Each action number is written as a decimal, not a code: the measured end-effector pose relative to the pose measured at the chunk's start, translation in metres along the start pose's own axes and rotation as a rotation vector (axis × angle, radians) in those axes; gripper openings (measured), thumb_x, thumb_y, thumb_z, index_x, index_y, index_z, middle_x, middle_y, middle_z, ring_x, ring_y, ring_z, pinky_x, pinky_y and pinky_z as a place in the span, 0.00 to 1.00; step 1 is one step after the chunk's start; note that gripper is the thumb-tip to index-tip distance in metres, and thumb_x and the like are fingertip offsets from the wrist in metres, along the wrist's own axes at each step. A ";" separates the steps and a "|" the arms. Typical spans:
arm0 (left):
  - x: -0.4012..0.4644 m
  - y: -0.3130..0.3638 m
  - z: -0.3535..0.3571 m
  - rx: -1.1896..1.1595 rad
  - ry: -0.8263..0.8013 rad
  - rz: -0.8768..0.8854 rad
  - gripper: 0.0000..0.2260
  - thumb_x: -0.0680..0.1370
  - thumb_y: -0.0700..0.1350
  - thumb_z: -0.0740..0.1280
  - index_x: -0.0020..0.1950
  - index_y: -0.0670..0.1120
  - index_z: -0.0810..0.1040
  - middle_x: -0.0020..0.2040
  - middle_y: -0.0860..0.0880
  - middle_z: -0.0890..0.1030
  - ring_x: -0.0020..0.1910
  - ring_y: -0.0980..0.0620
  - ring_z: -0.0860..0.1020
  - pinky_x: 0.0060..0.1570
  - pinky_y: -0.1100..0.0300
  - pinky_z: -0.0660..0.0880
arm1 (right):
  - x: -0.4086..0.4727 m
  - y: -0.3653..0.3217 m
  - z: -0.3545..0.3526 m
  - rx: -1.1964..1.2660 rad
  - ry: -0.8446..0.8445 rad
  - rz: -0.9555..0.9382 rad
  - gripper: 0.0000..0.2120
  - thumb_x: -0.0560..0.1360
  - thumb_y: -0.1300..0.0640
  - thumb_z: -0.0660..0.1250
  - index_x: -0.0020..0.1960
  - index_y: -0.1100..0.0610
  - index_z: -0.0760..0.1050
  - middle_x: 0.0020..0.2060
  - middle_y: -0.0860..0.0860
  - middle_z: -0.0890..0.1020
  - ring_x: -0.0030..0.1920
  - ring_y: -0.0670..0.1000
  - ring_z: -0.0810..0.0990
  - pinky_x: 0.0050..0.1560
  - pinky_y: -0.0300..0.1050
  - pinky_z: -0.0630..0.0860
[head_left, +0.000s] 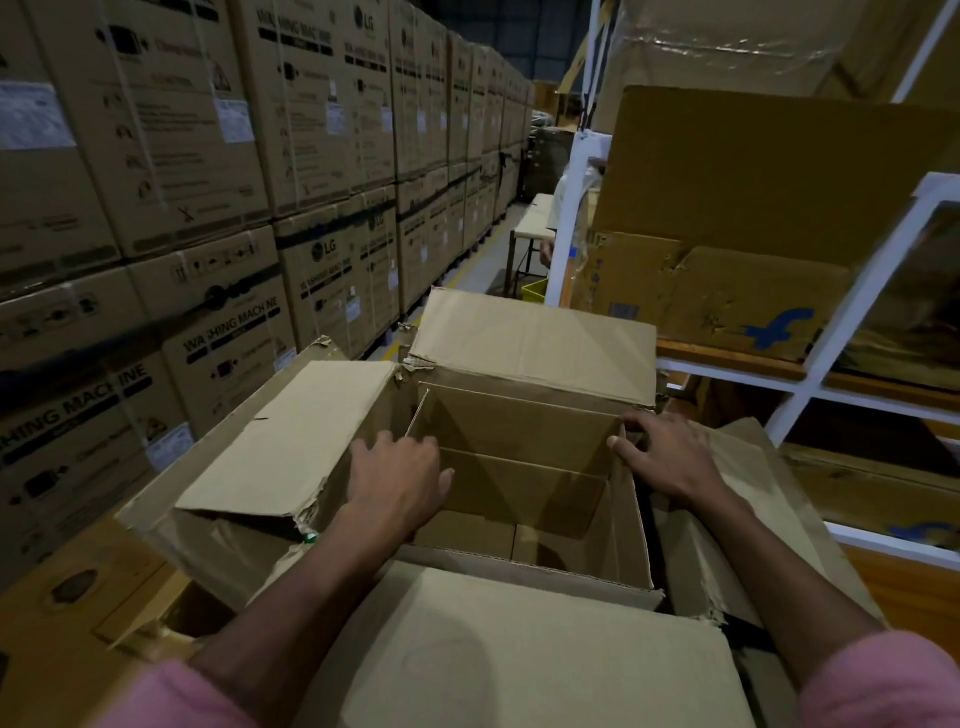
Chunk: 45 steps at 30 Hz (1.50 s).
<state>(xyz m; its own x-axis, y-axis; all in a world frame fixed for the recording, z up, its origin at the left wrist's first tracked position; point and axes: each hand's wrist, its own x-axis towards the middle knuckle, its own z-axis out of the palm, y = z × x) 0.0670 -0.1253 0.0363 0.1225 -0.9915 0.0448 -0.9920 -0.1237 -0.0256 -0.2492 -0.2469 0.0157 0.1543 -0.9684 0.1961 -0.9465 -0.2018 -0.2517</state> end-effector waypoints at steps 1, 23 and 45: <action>0.000 0.000 0.001 -0.001 0.006 0.001 0.21 0.83 0.61 0.57 0.67 0.49 0.74 0.62 0.46 0.81 0.67 0.43 0.74 0.66 0.40 0.68 | 0.000 0.000 0.000 0.001 0.000 0.001 0.24 0.80 0.39 0.63 0.72 0.47 0.72 0.68 0.53 0.78 0.71 0.58 0.70 0.68 0.59 0.64; 0.000 -0.012 0.013 -0.037 0.035 -0.069 0.19 0.83 0.59 0.58 0.62 0.47 0.77 0.61 0.44 0.81 0.61 0.42 0.76 0.57 0.48 0.73 | -0.003 -0.001 -0.001 0.042 0.038 0.003 0.18 0.80 0.49 0.65 0.69 0.49 0.75 0.63 0.53 0.81 0.68 0.56 0.72 0.67 0.59 0.66; -0.003 -0.009 0.015 -0.062 0.059 -0.060 0.19 0.83 0.59 0.59 0.63 0.47 0.76 0.61 0.44 0.81 0.62 0.42 0.76 0.57 0.47 0.73 | -0.004 -0.001 -0.003 0.050 0.041 -0.007 0.19 0.78 0.52 0.68 0.69 0.52 0.77 0.65 0.54 0.80 0.68 0.57 0.73 0.69 0.61 0.66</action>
<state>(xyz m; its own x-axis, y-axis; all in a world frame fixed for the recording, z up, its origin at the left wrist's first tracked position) 0.0761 -0.1215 0.0217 0.1819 -0.9779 0.1027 -0.9831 -0.1786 0.0411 -0.2496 -0.2424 0.0182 0.1481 -0.9604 0.2361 -0.9299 -0.2165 -0.2974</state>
